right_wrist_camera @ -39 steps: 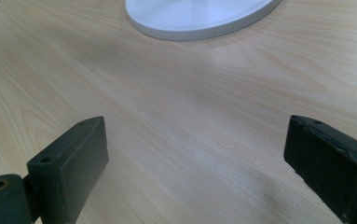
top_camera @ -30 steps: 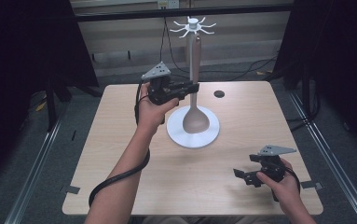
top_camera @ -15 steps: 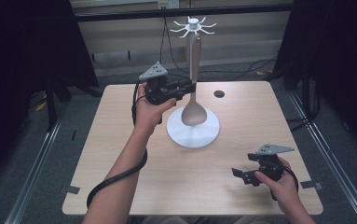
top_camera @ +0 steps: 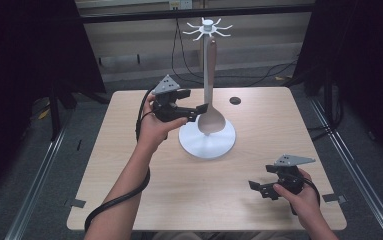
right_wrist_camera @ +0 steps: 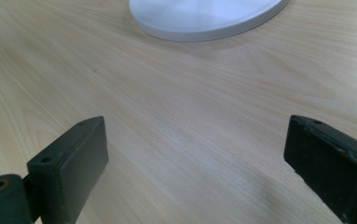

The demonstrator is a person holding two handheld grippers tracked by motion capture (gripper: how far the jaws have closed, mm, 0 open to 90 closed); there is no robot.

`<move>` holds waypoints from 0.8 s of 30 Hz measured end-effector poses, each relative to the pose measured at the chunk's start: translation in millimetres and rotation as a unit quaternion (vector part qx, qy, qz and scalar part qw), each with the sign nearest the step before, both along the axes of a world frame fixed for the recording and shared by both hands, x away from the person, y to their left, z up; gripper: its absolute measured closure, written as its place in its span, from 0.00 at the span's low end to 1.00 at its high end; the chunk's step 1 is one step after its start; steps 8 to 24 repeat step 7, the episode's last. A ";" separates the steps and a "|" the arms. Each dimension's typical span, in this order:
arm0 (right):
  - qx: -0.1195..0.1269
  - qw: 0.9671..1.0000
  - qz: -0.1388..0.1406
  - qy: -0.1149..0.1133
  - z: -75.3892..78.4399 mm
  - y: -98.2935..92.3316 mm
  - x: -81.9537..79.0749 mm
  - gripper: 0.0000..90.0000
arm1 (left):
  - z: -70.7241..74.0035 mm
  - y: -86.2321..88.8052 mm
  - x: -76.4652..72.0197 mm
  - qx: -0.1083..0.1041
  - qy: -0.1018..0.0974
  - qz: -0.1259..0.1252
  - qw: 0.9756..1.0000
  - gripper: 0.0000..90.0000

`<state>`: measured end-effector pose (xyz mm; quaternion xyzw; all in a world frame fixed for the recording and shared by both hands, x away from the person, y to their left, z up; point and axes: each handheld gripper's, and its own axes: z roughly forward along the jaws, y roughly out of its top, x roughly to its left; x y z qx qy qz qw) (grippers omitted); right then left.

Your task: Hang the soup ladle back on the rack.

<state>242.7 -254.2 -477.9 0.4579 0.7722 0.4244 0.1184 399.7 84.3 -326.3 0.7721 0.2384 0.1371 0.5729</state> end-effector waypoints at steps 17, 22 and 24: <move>-0.001 1.000 0.001 -0.002 0.1 0.2 -0.3 0.07 | -1.4 5.6 -3.6 0.003 0.001 -0.001 1.000 0.17; -0.001 1.000 0.001 -0.002 0.1 0.2 -0.3 0.07 | -1.4 5.6 -3.6 0.003 0.001 -0.001 1.000 0.17; -0.001 1.000 0.001 -0.002 0.1 0.2 -0.3 0.07 | -1.4 5.6 -3.6 0.003 0.001 -0.001 1.000 0.17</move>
